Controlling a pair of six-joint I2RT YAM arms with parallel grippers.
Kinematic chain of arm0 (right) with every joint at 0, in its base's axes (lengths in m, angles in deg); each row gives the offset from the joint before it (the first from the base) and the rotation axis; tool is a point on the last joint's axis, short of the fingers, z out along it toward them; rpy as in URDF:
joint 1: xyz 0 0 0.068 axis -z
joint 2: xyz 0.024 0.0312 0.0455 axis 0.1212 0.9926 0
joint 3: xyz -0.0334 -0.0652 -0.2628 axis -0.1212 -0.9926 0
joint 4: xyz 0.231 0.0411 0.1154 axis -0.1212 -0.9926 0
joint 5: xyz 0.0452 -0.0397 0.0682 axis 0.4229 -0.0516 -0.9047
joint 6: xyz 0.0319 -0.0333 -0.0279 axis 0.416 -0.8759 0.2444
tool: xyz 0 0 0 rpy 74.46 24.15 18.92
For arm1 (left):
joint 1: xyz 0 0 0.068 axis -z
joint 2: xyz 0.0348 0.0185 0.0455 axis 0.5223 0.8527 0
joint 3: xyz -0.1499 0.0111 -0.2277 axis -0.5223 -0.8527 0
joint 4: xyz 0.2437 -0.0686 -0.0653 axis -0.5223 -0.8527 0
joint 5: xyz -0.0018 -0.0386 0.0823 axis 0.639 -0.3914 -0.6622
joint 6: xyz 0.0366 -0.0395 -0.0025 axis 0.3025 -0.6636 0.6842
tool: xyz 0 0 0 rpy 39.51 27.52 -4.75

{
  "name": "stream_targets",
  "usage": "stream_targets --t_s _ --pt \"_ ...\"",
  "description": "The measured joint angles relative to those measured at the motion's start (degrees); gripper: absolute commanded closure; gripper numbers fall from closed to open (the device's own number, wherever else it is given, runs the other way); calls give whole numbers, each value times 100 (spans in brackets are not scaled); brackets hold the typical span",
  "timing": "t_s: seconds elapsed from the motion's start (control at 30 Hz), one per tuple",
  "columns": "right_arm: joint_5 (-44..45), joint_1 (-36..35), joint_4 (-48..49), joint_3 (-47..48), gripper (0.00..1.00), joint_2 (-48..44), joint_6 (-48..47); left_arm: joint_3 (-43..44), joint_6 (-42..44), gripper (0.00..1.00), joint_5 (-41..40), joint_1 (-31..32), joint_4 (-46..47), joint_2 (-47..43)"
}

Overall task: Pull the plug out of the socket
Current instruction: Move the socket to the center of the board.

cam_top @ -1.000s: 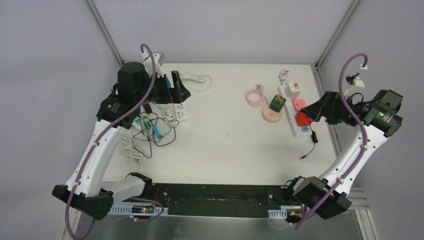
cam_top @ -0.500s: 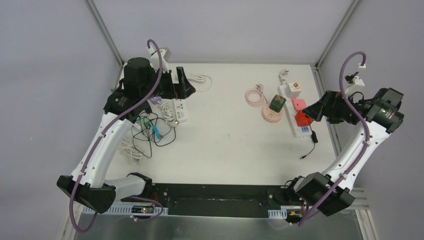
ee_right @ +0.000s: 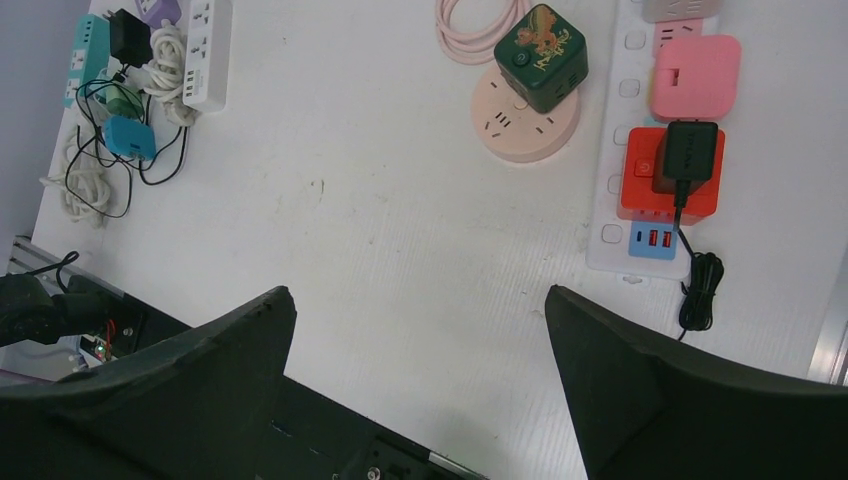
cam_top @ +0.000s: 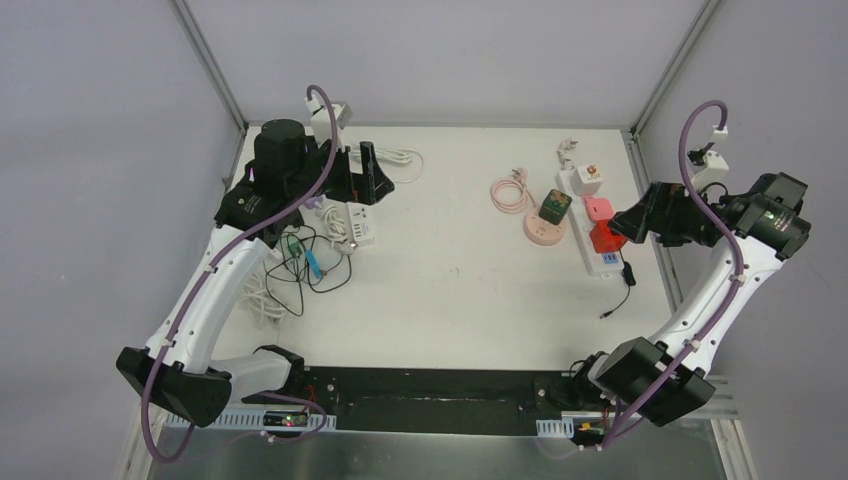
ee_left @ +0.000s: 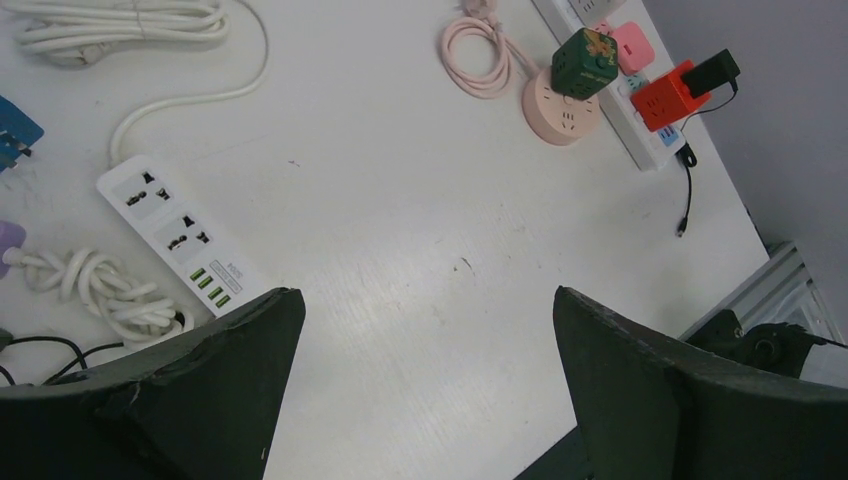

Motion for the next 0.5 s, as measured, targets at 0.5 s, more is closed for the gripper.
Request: stream_targets --t_s 0.5 --pt "264 0 4 9 0 160 -87 -52 232 1 240 0 389 363"
